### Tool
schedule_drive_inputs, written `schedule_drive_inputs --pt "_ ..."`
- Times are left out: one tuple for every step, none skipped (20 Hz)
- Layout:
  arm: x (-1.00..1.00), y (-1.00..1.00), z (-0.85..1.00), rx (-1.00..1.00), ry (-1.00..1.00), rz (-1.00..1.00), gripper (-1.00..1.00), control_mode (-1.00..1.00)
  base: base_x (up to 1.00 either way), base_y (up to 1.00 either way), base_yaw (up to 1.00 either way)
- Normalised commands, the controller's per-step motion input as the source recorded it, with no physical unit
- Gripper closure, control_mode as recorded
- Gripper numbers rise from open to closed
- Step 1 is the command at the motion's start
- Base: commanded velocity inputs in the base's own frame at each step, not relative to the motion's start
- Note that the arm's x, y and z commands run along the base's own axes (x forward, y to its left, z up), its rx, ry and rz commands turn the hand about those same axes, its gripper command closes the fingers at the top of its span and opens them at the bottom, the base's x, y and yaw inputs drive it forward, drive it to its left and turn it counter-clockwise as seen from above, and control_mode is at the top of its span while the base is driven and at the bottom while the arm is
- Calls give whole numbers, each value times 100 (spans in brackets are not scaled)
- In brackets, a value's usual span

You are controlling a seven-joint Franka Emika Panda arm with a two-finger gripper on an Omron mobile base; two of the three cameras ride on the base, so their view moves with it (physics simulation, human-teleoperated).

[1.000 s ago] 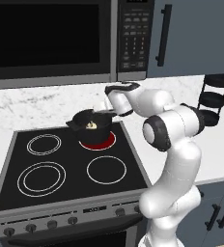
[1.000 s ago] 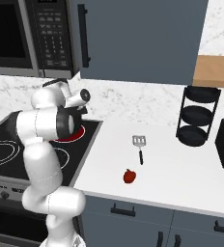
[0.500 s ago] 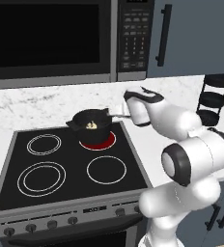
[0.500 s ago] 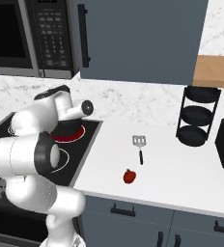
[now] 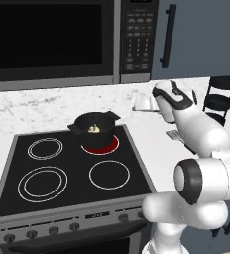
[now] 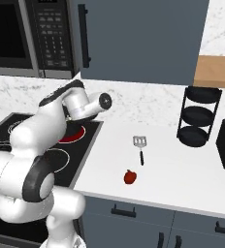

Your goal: Put the mushroom and bell pepper in the pot. Retrieve the spatula and lightly stir the vegetables in the pot.

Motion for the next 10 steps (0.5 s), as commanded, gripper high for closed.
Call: schedule_drive_inputs --pt "-61 -69 18 -20 -2 16 -100 -100 0 0 0" --pt "-68 -67 10 -25 -5 19 -100 -100 0 0 0" --pt "-69 -64 0 -28 -5 22 -100 -100 0 0 0" --pt "-69 -61 0 -32 -5 25 -100 -100 0 0 0" --pt "-68 -61 0 -35 -7 29 -100 -100 0 0 0" --pt "-72 -59 0 -38 -8 31 -100 -100 0 0 0" --pt "-72 -58 0 -41 -10 33 -100 -100 0 0 0" --pt "-74 -56 0 -43 -11 35 -100 -100 0 0 0" --pt "-60 -56 0 -44 -10 36 -100 -100 0 0 0" --pt "-55 -57 0 -45 -12 37 -100 -100 0 0 0"
